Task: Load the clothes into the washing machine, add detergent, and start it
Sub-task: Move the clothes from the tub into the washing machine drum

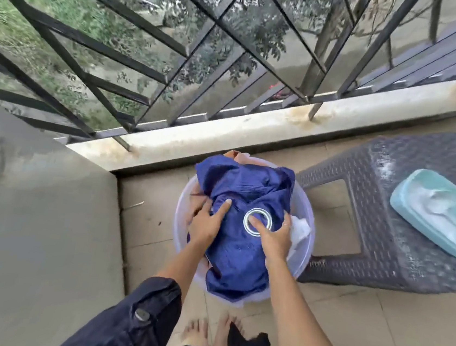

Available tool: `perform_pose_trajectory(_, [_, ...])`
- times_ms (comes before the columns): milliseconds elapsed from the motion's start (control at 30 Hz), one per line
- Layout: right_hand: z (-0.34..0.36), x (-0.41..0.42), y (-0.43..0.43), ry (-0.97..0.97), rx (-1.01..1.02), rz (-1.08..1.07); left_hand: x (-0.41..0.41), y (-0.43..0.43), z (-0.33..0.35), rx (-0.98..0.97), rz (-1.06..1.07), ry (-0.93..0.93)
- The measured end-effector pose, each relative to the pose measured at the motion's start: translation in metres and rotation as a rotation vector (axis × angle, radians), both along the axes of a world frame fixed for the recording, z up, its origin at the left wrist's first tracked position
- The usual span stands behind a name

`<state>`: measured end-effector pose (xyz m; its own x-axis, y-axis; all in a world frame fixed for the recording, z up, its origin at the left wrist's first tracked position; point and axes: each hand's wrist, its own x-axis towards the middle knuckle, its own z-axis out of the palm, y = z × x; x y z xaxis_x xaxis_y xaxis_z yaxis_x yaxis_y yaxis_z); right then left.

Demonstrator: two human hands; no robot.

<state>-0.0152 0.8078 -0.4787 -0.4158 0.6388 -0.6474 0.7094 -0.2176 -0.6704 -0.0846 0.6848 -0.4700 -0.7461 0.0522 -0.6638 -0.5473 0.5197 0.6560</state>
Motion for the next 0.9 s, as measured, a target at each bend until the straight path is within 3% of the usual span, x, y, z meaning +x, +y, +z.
perform_pose_trajectory(267, [0.075,0.01,-0.002,0.218,-0.244,-0.191,0.001,0.004,0.068,0.238,0.08,0.099])
perform_pose_trajectory(433, [0.15,0.009,0.001,0.272,-0.287,-0.184,0.004,0.002,0.142,0.307,0.097,0.048])
perform_pose_trajectory(900, [0.383,-0.015,0.002,0.418,-0.246,-0.101,0.0,0.004,0.372,0.074,0.135,0.275])
